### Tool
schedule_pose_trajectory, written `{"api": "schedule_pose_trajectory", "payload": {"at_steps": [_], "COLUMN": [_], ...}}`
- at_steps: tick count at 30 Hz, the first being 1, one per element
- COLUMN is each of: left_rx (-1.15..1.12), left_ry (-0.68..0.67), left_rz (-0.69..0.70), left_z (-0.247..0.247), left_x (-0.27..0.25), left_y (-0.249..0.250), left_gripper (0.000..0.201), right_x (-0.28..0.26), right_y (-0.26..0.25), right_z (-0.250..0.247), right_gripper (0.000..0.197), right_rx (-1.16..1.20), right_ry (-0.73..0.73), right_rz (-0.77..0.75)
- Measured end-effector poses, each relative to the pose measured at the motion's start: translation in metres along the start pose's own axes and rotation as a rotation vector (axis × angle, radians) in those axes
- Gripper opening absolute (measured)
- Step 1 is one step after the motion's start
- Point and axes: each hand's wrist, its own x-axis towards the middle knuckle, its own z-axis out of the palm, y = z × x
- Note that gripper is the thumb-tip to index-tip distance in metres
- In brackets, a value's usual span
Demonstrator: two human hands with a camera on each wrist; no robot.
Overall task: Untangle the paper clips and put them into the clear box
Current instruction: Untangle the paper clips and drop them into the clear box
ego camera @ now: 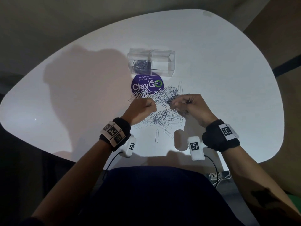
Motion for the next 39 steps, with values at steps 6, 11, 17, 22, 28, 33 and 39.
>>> {"api": "schedule_pose_trajectory", "payload": {"at_steps": [6,11,17,22,28,33,39], "left_rx": [0.39,0.576,0.276,-0.24,-0.536,-0.477,-0.086], "left_ry": [-0.024,-0.077,-0.012,-0.082,-0.082,-0.062,0.013], "left_rz": [0.216,0.306,0.224,-0.047,-0.165,-0.088,0.008], "left_z": [0.011,0.024,0.022,0.005,-0.007,-0.006,0.004], "left_x": [-0.013,-0.011,-0.012,-0.013,-0.008,-0.008,-0.004], "left_y": [-0.004,-0.006,-0.01,-0.009,0.0,0.005,-0.008], "left_gripper": [0.013,0.011,0.006,0.01,0.011,0.017,0.044], "right_x": [-0.001,-0.002,-0.001,0.0,0.002,0.005,0.01], "right_y": [-0.007,-0.014,-0.011,-0.002,0.013,0.012,0.009], "right_z": [0.009,0.022,0.023,0.02,0.023,0.028,0.014], "right_gripper": [0.037,0.048,0.031,0.039,0.027,0.013,0.005], "right_rx": [0.084,0.081,0.211,-0.088,-0.886,-0.936,-0.592], "right_ry": [-0.024,0.104,0.031,-0.042,-0.02,0.001,0.029], "right_rz": [0.128,0.209,0.224,0.059,-0.15,-0.252,-0.16]}}
